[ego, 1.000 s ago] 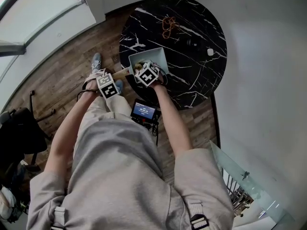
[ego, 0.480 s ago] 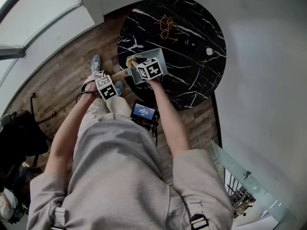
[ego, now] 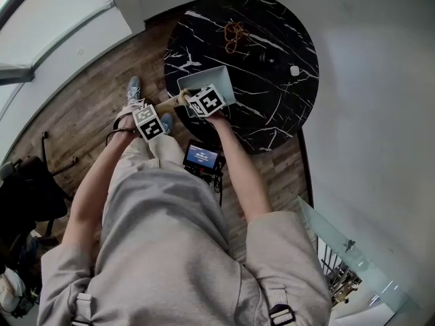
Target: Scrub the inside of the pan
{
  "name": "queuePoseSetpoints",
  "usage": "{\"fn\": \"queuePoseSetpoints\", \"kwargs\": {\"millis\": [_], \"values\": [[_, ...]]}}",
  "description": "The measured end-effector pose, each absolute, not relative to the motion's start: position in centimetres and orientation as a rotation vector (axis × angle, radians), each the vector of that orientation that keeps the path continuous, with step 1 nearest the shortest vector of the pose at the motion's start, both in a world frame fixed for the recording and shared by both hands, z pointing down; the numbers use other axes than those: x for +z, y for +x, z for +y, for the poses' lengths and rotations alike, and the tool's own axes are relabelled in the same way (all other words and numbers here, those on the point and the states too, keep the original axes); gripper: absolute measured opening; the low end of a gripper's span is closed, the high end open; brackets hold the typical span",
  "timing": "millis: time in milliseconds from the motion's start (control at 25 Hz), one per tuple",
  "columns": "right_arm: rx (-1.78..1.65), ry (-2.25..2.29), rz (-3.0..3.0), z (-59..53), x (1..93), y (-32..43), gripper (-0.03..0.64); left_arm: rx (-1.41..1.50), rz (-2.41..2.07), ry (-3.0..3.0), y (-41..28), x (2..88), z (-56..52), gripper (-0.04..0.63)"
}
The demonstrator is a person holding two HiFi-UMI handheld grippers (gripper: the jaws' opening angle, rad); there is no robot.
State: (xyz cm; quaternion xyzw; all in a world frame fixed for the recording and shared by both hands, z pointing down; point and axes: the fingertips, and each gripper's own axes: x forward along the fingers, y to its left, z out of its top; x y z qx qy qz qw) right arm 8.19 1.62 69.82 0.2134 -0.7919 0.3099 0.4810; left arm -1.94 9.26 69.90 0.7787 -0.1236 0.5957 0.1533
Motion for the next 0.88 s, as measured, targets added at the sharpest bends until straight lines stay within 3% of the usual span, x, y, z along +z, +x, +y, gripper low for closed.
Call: {"fn": "queuePoseSetpoints", "kwargs": {"millis": [280,880], "values": [[0.502,0.199,-1.824,6.7,71.2,9.7,0.071,1.719,-0.358,2.240,-1.9,69.7,8.9,0.133],[0.401,0.494,-1.710,3.5,71.5,16.1,0.072,1.707,-0.380,2.247,-2.1,69.6,9.1,0.132]]}}
